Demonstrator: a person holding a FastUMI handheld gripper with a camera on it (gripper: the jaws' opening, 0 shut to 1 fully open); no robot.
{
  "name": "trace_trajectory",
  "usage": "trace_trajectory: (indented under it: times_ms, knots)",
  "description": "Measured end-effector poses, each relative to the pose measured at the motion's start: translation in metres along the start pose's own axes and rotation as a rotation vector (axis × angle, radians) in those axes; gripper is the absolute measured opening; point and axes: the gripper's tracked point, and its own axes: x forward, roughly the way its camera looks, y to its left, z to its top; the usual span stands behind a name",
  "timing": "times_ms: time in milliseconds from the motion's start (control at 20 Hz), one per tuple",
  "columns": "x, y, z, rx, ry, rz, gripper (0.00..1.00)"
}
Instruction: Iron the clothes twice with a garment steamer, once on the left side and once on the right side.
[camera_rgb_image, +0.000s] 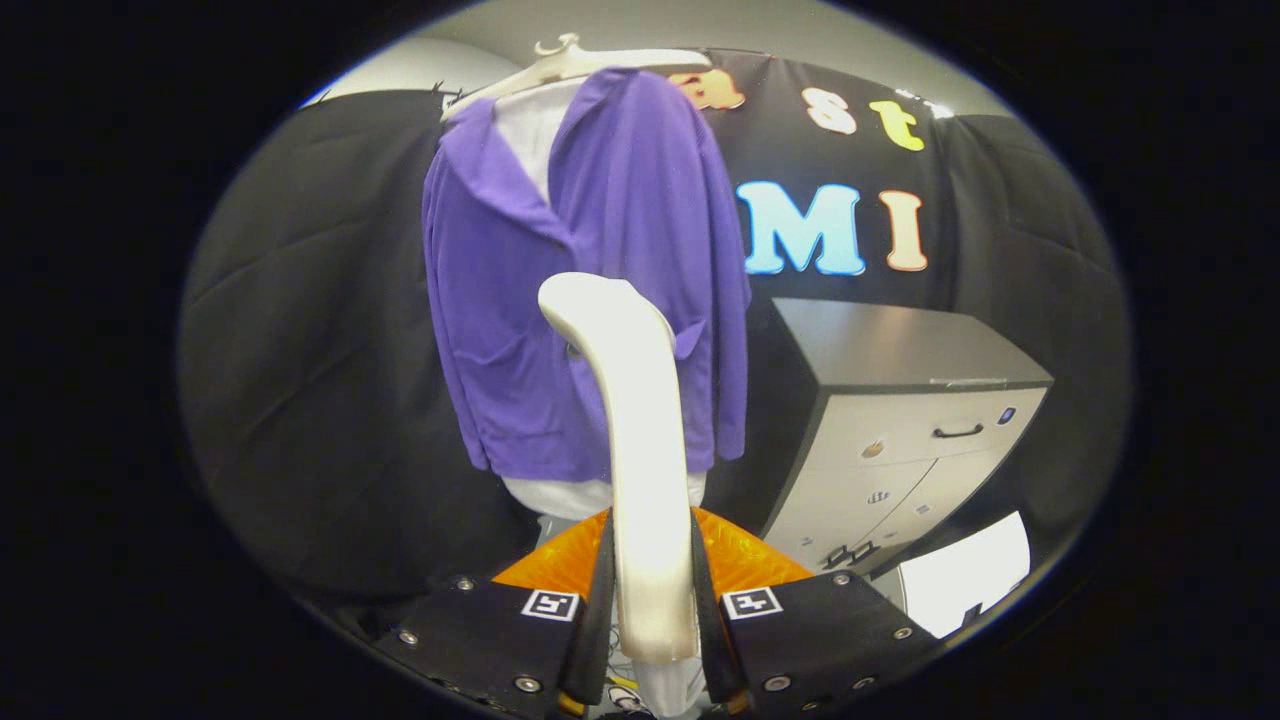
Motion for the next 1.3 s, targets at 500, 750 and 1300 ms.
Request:
trace_trajectory:
  times_ms: [500, 750, 1300]
  knots:
    - [-0.071, -0.054, 0.104, 0.062, -0.410, -0.052, 0.37]
    - [-0.067, -0.064, 0.090, -0.016, -0.481, -0.085, 0.38]
    - [-0.066, -0.088, 0.022, 0.003, -0.353, 0.000, 0.38]
